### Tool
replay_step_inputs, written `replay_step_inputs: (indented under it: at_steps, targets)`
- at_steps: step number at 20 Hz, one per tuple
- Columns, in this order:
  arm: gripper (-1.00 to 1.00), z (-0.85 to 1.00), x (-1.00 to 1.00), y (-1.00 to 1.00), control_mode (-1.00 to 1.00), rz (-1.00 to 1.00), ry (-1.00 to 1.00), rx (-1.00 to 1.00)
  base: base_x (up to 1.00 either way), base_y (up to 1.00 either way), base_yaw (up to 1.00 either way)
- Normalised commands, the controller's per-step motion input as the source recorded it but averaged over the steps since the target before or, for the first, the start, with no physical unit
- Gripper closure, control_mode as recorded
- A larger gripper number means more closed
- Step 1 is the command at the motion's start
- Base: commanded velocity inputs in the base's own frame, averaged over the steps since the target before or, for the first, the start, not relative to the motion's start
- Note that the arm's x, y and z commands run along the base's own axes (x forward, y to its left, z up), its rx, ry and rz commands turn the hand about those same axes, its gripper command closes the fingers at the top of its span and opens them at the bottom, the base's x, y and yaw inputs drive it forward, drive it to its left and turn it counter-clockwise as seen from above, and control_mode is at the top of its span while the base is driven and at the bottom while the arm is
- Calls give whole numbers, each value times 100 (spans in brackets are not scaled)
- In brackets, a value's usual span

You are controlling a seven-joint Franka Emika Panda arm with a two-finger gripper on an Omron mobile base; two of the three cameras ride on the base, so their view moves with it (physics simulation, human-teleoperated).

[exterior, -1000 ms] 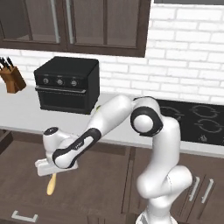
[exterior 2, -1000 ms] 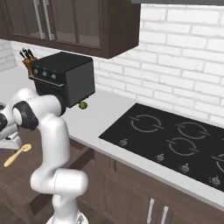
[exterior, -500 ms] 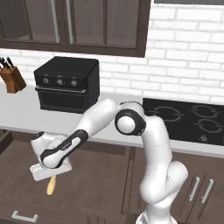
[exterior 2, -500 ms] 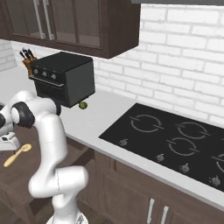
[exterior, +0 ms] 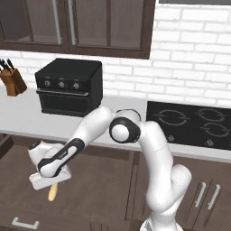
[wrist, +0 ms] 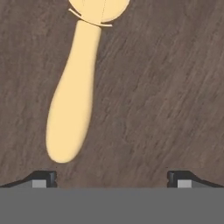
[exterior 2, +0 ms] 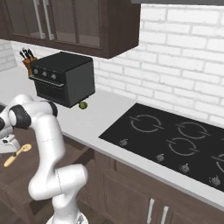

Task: Pick the pizza cutter from the drawer and place it on the counter.

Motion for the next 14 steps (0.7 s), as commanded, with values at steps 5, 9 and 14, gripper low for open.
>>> replay_step_inputs:
  at_steps: [5, 9, 14]
  targets:
    - [-100, -40, 24, 11, -100, 0, 0, 0, 0, 0, 0]
    - [-100, -24, 24, 22, -100, -1, 0, 0, 0, 0, 0]
    - [-100, -11, 7, 28, -100, -1, 0, 0, 0, 0, 0]
